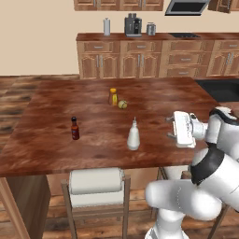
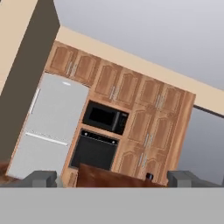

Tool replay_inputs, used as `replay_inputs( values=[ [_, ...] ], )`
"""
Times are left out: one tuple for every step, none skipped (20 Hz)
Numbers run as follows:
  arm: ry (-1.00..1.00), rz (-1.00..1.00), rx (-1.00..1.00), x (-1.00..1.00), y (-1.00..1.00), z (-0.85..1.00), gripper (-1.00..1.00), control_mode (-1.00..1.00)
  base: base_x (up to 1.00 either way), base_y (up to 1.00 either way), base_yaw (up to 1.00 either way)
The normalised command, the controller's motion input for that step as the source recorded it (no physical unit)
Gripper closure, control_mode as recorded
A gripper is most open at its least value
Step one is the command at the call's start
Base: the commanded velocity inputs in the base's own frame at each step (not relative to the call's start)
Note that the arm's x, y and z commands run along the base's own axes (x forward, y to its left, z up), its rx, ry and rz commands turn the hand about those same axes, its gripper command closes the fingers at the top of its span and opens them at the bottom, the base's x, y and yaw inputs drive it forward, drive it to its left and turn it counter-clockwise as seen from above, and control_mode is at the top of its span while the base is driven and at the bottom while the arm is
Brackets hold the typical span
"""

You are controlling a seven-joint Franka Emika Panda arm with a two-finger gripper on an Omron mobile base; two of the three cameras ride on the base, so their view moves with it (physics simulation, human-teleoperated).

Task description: Move the condiment bottle and oil and vinegar bottle from the cabinet to the dining counter.

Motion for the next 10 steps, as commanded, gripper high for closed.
replay_inputs(
  values=[
    [-0.05,-0.04,0.0,-0.8,0.0,0.65,-1.0,-1.0,0.0,0.0,0.0],
    [-0.05,-0.04,0.0,-0.79,0.0,0.69,-1.0,-1.0,0.0,0.0,0.0],
    [-0.04,-0.04,-0.01,-0.81,0.0,0.71,-1.0,-1.0,0.0,0.0,0.0],
    [-0.03,-0.03,-0.03,-0.82,0.0,0.71,-1.0,-1.0,0.0,0.0,0.0],
    [-0.04,-0.03,-0.03,-0.85,0.0,0.71,-1.0,-1.0,0.0,0.0,0.0],
    [-0.04,-0.04,-0.03,-0.86,0.0,0.64,-1.0,-1.0,0.0,0.0,0.0],
    [-0.03,-0.03,-0.03,-0.9,0.0,0.62,-1.0,-1.0,0.0,0.0,0.0],
    [-0.02,-0.03,-0.04,-0.91,0.0,0.62,-1.0,-1.0,0.0,0.0,0.0],
    [-0.01,-0.03,-0.04,-0.92,0.0,0.58,-1.0,-1.0,0.0,0.0,0.0],
    [0.0,-0.04,-0.05,-0.92,0.01,0.58,-1.0,-1.0,0.0,0.0,0.0]
  ],
)
